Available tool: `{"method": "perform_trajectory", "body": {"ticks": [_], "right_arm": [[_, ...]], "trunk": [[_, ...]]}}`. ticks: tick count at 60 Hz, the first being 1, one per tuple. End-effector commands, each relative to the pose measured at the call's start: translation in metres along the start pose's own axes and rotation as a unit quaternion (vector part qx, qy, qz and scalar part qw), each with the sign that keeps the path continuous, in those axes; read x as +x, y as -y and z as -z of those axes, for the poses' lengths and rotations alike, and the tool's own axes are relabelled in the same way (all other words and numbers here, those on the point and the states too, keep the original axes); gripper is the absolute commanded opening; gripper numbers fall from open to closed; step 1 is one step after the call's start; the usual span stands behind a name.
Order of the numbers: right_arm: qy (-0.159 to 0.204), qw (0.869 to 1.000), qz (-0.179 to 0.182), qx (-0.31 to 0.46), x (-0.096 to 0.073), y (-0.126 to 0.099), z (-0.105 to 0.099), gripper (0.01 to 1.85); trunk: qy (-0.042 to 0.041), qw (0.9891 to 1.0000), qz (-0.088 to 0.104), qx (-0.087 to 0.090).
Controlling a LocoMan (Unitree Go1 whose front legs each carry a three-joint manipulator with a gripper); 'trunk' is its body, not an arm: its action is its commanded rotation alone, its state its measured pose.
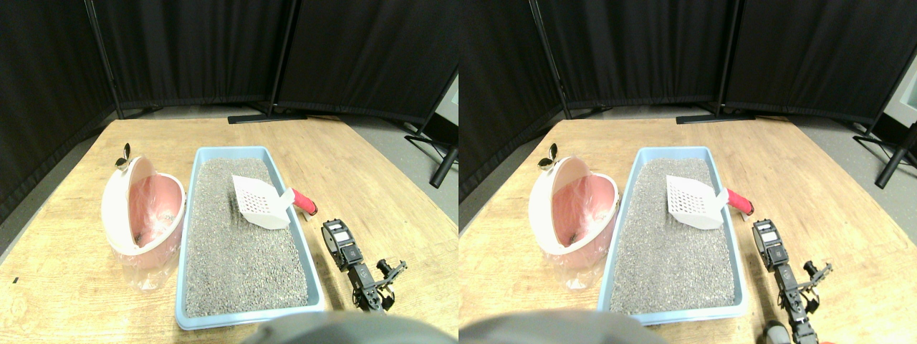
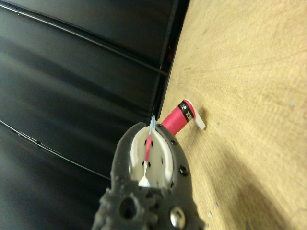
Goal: Scoop (unimanual)
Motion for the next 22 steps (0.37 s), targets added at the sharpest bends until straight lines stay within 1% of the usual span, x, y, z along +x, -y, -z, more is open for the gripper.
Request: {"method": "perform_trajectory", "body": {"ticks": [1,5,8,22], "right_arm": [[0.011,1.0,0.004,0.005,0.0024,-0.0037,-0.0101,0.05],[0.012,1.0,0.004,0.005,0.0024,-0.0045,-0.0104,0.05],[0.011,1.0,0.004,0.005,0.0027,-0.0052,-0.0107,0.05],[0.006,1.0,0.007,0.008,0.004,-0.0074,-0.0119,0.05]], "trunk": [[-0.0034,1.0,0.004,-0.007],[-0.0044,0.9999,0.004,-0.008],[-0.0029,0.9999,0.005,-0.008],[-0.0044,0.9999,0.008,-0.009]]}}
